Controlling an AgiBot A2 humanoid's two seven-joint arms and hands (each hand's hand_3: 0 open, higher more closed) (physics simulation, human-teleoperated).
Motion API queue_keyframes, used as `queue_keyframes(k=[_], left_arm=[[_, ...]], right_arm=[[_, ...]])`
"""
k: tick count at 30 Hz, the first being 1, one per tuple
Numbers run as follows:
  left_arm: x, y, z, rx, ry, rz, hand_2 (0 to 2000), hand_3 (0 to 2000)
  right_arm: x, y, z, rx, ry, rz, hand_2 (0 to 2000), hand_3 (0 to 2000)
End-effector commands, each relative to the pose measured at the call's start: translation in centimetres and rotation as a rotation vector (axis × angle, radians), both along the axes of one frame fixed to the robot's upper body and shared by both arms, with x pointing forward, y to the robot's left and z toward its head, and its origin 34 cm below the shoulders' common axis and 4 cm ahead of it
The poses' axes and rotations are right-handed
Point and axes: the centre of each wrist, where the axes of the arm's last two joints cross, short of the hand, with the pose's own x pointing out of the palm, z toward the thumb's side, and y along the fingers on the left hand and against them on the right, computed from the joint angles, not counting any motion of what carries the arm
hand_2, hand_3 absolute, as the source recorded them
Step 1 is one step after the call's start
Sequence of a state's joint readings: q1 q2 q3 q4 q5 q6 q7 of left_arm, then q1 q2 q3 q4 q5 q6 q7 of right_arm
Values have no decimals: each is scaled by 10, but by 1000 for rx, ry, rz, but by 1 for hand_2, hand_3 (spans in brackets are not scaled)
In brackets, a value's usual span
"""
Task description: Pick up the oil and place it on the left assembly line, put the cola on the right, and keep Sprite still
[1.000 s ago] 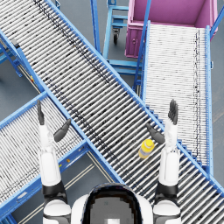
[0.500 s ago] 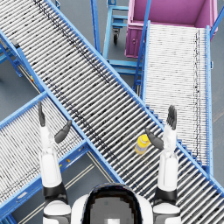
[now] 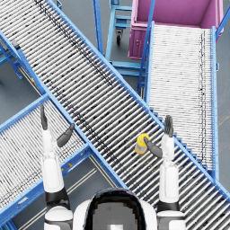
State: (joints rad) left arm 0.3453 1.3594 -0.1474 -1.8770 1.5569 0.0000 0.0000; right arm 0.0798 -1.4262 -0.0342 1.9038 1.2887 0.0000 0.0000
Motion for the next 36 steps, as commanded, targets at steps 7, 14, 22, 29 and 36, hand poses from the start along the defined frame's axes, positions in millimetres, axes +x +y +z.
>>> queue_keyframes(k=[7, 14, 22, 29, 36], left_arm=[[-2, -9, 0, 9, -4, -31, 0, 0], [0, -11, 3, 10, -13, -39, 0, 0], [7, -9, 0, 1, 7, -33, 0, 0], [11, -1, -3, -16, 24, -6, 0, 0], [14, 8, -7, -35, 42, 25, 0, 0]], right_arm=[[0, 17, -50, -3, 198, 67, 0, 0], [25, 34, -85, 4, 336, 109, 0, 0], [43, 45, -130, 1, 516, 122, 0, 0], [61, 60, -132, -2, 540, 152, 0, 0], [73, 73, -125, -7, 528, 181, 0, 0]])
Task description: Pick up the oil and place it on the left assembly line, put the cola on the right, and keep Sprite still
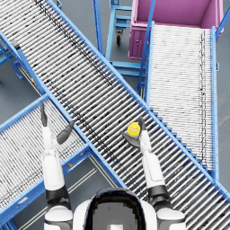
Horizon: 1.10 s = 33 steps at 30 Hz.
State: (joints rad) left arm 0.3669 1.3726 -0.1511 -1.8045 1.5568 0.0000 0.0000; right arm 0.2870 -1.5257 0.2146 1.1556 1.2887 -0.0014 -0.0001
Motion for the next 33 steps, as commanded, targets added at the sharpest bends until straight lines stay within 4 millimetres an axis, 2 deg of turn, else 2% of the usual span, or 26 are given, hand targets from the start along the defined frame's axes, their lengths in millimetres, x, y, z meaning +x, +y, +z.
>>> queue_keyframes(k=[1, 2, 6, 9, 13, 16, 17, 22, 23, 24, 25, 27, 28, 31, 32, 33], left_arm=[[1, 5, 3, -6, -8, 18, 0, 0], [2, 3, 2, -3, -6, 10, 0, 0], [0, 1, -1, -4, 1, 4, 0, 0], [0, 1, -3, -8, 11, 6, 0, 0], [-2, 1, 1, -6, -6, 6, 0, 0], [-2, 0, -4, -8, 9, 3, 0, 0], [-3, -3, 2, -1, -12, -8, 0, 0], [-1, -12, -4, 6, 10, -41, 0, 0], [-1, -15, -5, 9, 14, -52, 0, 0], [-1, -17, -5, 11, 14, -59, 0, 0], [-2, -20, -6, 15, 16, -70, 0, 0], [-1, -27, -10, 21, 32, -96, 0, 0], [-2, -32, -15, 25, 51, -111, 0, 0], [2, -44, -34, 35, 124, -156, 0, 0], [1, -52, -38, 47, 139, -186, 0, 0], [-2, -60, -42, 58, 152, -217, 0, 0]], right_arm=[[8, 6, 16, 10, -50, 11, 1361, 327], [9, 6, 19, 13, -61, 29, 2000, 653], [11, 3, 22, 1, -58, 21, 2000, 1960], [14, 4, 30, -5, -78, -32, 2000, 2000], [20, -1, 74, 38, -227, -72, 2000, 2000], [21, -4, 95, 64, -337, 68, 2000, 2000], [19, -4, 105, 71, -386, 119, 2000, 2000], [19, 1, 154, 95, -566, 198, 2000, 2000], [20, 2, 163, -103, -594, 339, 2000, 2000], [21, 5, 171, 57, -620, 245, 2000, 2000], [21, 8, 179, 59, -649, 262, 2000, 2000], [25, 14, 198, 77, -702, 268, 2000, 2000], [26, 17, 204, 12, -721, 314, 2000, 2000], [25, 24, 219, 64, -766, 307, 2000, 2000], [25, 23, 218, -342, -768, 532, 2000, 2000], [24, 29, 223, -27, -784, 378, 2000, 2000]])
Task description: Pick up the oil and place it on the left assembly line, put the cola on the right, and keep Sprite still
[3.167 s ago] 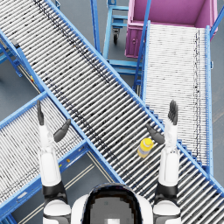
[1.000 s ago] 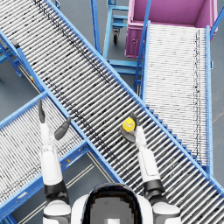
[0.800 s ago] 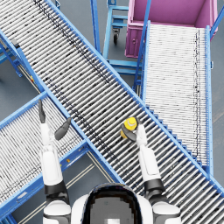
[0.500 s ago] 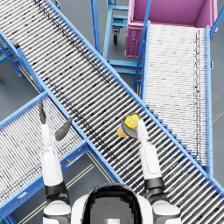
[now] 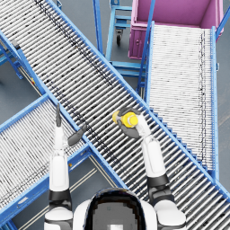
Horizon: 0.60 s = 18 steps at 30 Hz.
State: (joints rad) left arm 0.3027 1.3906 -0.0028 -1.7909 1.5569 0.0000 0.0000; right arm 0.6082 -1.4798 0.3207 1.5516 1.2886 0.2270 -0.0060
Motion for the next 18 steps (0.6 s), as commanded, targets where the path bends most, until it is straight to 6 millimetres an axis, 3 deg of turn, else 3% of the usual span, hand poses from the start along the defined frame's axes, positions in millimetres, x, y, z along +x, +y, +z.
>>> queue_keyframes(k=[1, 9, 14, 18], left_arm=[[-3, -26, -14, 35, 48, -99, 0, 0], [-11, -78, -18, 206, 24, -213, 0, 0], [-3, -102, -13, 221, 5, -259, 0, 0], [0, -110, -6, 210, -16, -269, 0, 0]], right_arm=[[-1, 8, 20, 9, -66, 29, 2000, 2000], [-16, 25, 28, 19, -104, 75, 2000, 2000], [-31, 38, 12, -21, -84, 138, 2000, 2000], [-42, 46, -3, -56, -56, 184, 2000, 2000]])
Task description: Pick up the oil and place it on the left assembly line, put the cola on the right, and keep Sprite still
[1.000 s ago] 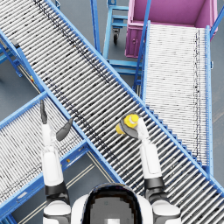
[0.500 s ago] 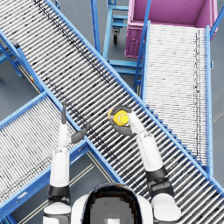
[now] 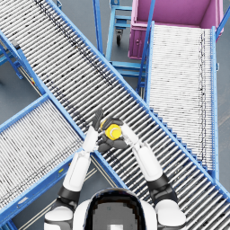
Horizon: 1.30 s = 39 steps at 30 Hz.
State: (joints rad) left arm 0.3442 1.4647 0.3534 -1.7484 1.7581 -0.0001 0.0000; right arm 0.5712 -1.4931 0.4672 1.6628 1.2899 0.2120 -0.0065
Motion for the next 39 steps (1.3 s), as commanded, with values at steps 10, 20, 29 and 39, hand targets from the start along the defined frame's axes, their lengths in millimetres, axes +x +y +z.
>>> queue_keyframes(k=[10, 20, 29, 39], left_arm=[[0, 3, 7, 12, 1, -61, 2000, 1960], [10, 64, 20, -105, -41, 202, 2000, 2000], [-3, 177, -9, -242, 42, 631, 2000, 2000], [-11, 231, -78, -347, 277, 872, 0, 367]], right_arm=[[-14, 3, -12, 22, 37, -38, 2000, 2000], [-13, -25, 1, 175, 25, -220, 0, 0], [-7, -49, 1, 241, 39, -330, 0, 0], [-7, -37, 3, 250, 45, -296, 0, 0]])
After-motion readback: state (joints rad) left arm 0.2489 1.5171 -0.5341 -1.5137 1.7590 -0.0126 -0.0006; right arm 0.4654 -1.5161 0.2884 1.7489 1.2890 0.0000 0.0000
